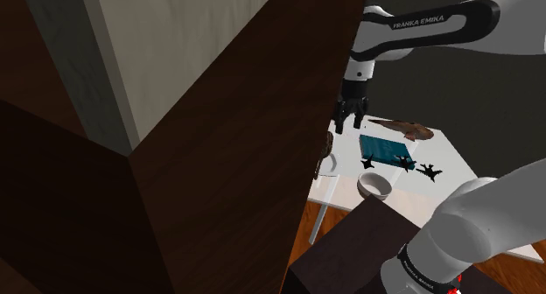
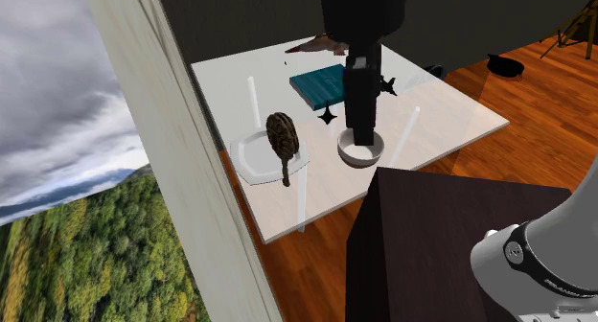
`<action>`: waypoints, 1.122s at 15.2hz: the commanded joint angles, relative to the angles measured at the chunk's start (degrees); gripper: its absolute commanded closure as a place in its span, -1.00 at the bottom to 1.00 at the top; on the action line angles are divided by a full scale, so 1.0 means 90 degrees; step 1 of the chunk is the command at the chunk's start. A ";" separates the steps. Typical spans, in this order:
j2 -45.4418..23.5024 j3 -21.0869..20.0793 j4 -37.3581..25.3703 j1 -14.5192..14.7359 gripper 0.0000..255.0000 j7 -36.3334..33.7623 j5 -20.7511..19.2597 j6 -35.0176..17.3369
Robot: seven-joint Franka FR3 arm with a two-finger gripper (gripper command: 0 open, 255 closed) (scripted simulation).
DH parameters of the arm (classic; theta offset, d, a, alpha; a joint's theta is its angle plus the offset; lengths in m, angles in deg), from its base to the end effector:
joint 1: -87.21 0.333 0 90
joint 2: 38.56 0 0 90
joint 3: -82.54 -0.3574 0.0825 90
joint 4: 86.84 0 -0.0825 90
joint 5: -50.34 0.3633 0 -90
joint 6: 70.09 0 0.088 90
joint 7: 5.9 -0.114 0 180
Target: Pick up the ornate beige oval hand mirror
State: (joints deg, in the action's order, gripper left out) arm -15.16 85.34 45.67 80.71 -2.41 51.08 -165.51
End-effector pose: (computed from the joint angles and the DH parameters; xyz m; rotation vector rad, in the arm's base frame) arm 0.3578 -0.0594 0.5210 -3.0589 0.1497 0.3608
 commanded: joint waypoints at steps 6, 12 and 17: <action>-0.1620 0.0470 -0.0761 -0.0320 -1.00 0.0051 0.0273 -0.0758; -0.3020 0.0801 -0.1662 -0.0609 -1.00 0.0172 0.0710 -0.1119; -0.4200 0.0992 -0.2569 -0.0918 -1.00 0.0282 0.1172 -0.1234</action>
State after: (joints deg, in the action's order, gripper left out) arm -51.00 93.97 23.85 73.00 -0.03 60.76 -176.27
